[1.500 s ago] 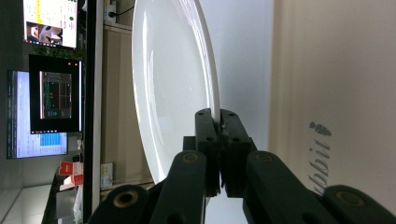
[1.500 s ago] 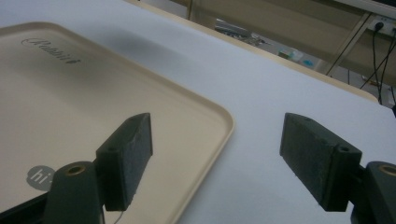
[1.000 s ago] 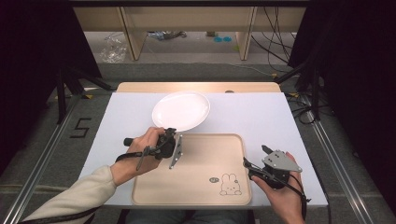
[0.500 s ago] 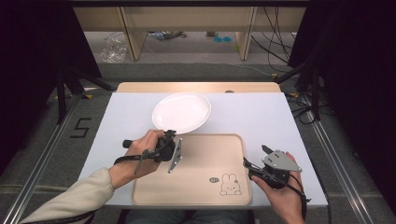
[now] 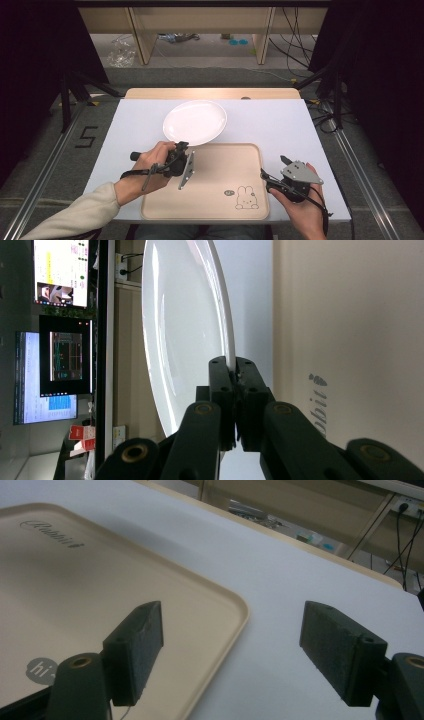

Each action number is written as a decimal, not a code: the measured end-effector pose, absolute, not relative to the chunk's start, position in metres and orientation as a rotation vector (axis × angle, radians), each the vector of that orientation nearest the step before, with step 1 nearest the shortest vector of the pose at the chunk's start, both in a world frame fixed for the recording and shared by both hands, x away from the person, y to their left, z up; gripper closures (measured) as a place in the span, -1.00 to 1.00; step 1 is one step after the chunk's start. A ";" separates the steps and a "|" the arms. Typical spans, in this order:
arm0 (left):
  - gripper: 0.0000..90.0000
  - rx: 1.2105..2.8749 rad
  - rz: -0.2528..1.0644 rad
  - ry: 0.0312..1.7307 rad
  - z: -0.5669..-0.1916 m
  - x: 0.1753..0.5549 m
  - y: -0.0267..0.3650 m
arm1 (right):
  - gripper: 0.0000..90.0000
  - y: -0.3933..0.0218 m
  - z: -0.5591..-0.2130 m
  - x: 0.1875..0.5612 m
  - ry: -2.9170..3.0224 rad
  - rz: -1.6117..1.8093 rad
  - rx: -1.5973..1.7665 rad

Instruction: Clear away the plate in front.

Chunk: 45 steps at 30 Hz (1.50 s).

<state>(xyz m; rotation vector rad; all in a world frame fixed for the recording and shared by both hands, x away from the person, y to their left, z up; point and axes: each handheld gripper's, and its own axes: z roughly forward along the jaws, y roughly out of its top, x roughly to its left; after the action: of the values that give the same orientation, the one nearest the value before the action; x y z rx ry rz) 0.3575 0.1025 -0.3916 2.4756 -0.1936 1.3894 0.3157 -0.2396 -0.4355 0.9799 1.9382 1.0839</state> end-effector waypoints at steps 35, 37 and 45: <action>0.95 2.478 1.339 -0.255 -0.403 0.329 0.104 | -0.41 -0.239 -0.436 0.315 1.949 1.086 0.993; 0.95 2.478 1.332 -0.268 -0.404 0.326 0.104 | -0.41 -0.239 -0.435 0.316 1.936 1.082 0.981; 0.95 2.491 1.301 -0.280 -0.410 0.320 0.103 | -0.41 -0.239 -0.436 0.315 1.948 1.087 0.994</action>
<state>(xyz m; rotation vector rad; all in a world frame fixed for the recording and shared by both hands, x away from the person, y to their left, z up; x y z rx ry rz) 0.3195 0.1031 -0.4096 2.4911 -0.2804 1.3009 0.3151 -0.2388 -0.4355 0.9937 1.9477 1.0868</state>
